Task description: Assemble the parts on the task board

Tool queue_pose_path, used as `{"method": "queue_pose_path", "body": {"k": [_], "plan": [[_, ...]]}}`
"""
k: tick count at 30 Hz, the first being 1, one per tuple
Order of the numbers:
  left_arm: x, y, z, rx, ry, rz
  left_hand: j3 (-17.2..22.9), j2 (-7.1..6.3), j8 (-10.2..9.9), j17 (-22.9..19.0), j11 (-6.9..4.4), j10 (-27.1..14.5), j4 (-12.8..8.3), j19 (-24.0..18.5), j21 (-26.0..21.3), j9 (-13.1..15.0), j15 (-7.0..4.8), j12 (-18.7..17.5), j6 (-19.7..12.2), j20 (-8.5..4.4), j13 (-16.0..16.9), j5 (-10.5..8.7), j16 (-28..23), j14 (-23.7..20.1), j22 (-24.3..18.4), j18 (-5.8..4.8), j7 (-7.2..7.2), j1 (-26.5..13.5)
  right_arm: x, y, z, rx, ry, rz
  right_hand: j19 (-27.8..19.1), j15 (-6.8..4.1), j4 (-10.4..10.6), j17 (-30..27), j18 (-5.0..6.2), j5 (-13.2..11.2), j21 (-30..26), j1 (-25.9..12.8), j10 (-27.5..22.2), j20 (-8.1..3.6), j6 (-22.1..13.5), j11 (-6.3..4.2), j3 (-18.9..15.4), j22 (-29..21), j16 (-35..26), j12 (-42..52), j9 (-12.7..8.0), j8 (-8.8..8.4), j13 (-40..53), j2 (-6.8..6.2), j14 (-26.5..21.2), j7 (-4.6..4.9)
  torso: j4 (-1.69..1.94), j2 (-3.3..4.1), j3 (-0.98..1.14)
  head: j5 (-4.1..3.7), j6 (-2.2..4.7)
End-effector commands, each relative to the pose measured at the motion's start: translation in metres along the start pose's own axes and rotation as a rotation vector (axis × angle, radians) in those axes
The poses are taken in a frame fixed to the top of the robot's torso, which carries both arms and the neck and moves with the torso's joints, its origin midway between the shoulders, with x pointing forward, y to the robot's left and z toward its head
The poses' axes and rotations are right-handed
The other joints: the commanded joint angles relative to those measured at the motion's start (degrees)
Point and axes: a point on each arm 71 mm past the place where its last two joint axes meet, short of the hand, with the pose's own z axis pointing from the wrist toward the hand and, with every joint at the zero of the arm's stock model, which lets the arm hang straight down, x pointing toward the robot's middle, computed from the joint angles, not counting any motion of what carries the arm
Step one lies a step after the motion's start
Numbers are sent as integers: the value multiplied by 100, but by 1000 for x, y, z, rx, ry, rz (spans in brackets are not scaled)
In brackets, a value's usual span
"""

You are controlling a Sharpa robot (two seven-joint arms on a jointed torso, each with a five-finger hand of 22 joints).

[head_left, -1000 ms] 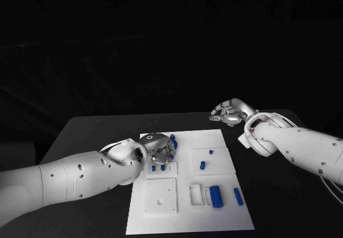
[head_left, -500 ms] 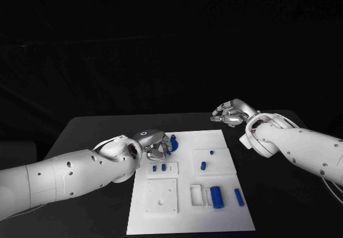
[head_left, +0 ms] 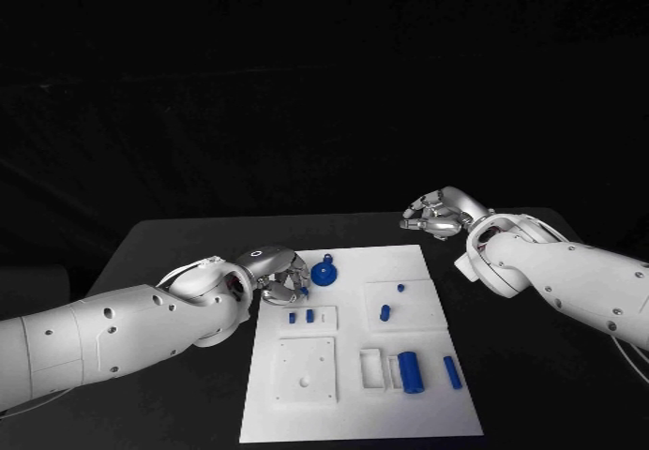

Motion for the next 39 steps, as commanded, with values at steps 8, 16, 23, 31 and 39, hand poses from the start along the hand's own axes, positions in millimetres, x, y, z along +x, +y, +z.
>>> {"method": "queue_pose_path", "body": {"k": [8,16,23,31,39], "plan": [[2,1,-1,-2,26,-11,33,23,17,-10,-9,55,-16,16,39,9,-3,-30,55,-121,-3,13,20,39,81,311,-1,-6,2,0,-1,-10,14,-2,-1,-23,-23,9,486,22,-22,-9,-50,-49,3,1,-23,27,-24,33,6,-24,-10,51,29,32,-8,2,1,18,-4],[6,2,-2,-8,39,-15,34,24,17,-11,-9,57,-15,17,40,8,-3,-32,56,-122,-3,10,20,41,81,311,-1,-7,2,0,-1,-10,14,-1,0,-23,-24,10,486,22,-22,-10,-50,-49,3,1,-23,28,-24,34,7,-24,-11,51,29,32,-8,2,9,21,-10],[11,3,-3,-11,43,-19,38,26,15,-12,-9,58,-15,19,40,7,-4,-35,55,-122,-4,6,19,43,81,310,-1,-8,2,0,-1,-11,14,-1,0,-23,-25,10,486,22,-23,-11,-51,-49,4,1,-24,29,-25,35,7,-25,-12,52,29,32,-12,4,10,37,-12],[13,6,-1,-20,49,-17,41,27,13,-13,-9,58,-14,20,40,4,-3,-40,52,-122,-5,3,18,44,81,310,1,-9,2,1,-1,-11,15,-1,0,-23,-26,11,486,22,-24,-12,-51,-49,4,1,-24,29,-25,35,8,-26,-13,53,29,32,-12,4,8,24,-11],[15,6,0,-23,54,-15,47,29,9,-16,-8,56,-14,20,40,2,-2,-47,48,-123,-7,-1,15,44,80,310,2,-8,2,1,-1,-11,15,-1,0,-23,-27,12,486,22,-25,-13,-51,-49,4,1,-24,30,-26,36,9,-26,-15,54,29,32,-13,4,7,21,-12]]}}
